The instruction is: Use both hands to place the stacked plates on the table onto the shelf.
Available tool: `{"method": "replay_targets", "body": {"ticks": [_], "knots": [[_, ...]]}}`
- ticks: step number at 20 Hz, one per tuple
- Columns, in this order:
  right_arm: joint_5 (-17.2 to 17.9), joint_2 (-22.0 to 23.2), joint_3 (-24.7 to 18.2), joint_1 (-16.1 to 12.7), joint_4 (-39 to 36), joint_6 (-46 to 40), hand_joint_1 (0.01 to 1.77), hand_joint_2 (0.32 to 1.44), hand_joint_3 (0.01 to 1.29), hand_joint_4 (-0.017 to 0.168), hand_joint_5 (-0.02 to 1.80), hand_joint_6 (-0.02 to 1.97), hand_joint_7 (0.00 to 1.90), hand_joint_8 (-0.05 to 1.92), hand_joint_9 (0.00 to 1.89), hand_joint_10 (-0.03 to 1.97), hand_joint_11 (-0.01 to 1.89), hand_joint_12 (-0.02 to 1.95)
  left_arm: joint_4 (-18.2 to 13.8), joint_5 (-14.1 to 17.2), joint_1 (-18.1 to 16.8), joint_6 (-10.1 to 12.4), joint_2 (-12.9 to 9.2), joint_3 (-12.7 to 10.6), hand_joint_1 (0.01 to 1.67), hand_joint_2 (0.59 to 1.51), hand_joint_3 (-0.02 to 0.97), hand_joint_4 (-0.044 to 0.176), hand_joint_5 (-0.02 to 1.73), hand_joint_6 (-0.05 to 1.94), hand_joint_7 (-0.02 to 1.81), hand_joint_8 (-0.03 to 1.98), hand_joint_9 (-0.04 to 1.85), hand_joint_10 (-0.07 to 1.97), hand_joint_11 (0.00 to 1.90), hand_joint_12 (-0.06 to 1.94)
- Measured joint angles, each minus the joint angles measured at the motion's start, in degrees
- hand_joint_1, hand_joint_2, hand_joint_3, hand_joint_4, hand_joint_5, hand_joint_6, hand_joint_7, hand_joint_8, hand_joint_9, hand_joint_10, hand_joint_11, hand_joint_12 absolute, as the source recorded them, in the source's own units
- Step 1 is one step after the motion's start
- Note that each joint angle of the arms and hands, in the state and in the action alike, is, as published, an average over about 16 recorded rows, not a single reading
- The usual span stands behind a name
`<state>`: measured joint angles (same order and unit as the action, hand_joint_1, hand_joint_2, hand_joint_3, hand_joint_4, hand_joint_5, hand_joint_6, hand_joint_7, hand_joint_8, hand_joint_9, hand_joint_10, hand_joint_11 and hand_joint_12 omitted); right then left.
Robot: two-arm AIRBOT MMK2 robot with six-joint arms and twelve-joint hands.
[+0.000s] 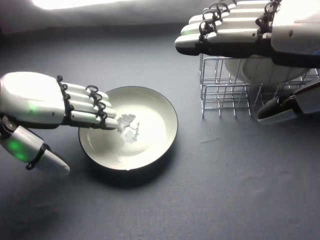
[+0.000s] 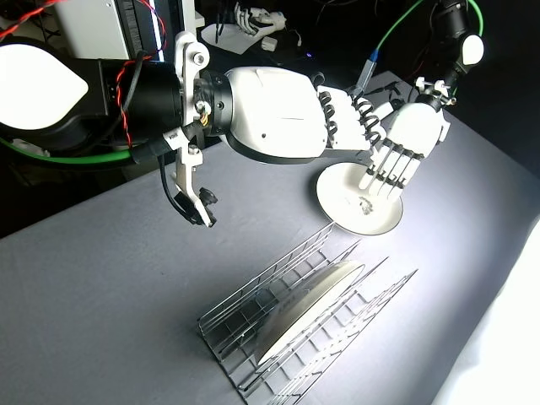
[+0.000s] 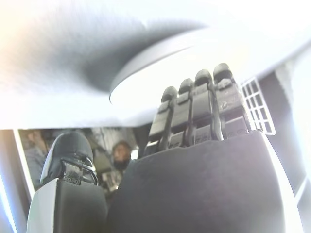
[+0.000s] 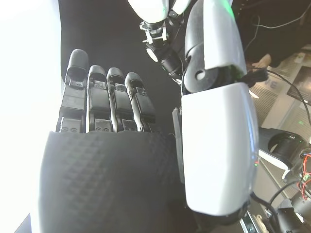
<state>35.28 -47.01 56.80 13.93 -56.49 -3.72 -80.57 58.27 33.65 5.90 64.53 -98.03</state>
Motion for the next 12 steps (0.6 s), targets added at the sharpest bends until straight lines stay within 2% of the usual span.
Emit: {"method": "replay_targets", "body": {"ticks": [12], "knots": [[0.03, -0.11, -0.01, 0.8, -0.33, 0.28, 1.26, 0.92, 0.01, -0.003, 0.04, 0.03, 0.02, 0.01, 0.02, 0.01, 0.01, 0.47, 0.52, -0.67, 0.94, -2.02, 0.63, -3.02, 0.02, 1.15, 0.02, 0.005, 0.02, 0.02, 0.02, -0.01, 0.02, 0.01, 0.01, 0.0]]}}
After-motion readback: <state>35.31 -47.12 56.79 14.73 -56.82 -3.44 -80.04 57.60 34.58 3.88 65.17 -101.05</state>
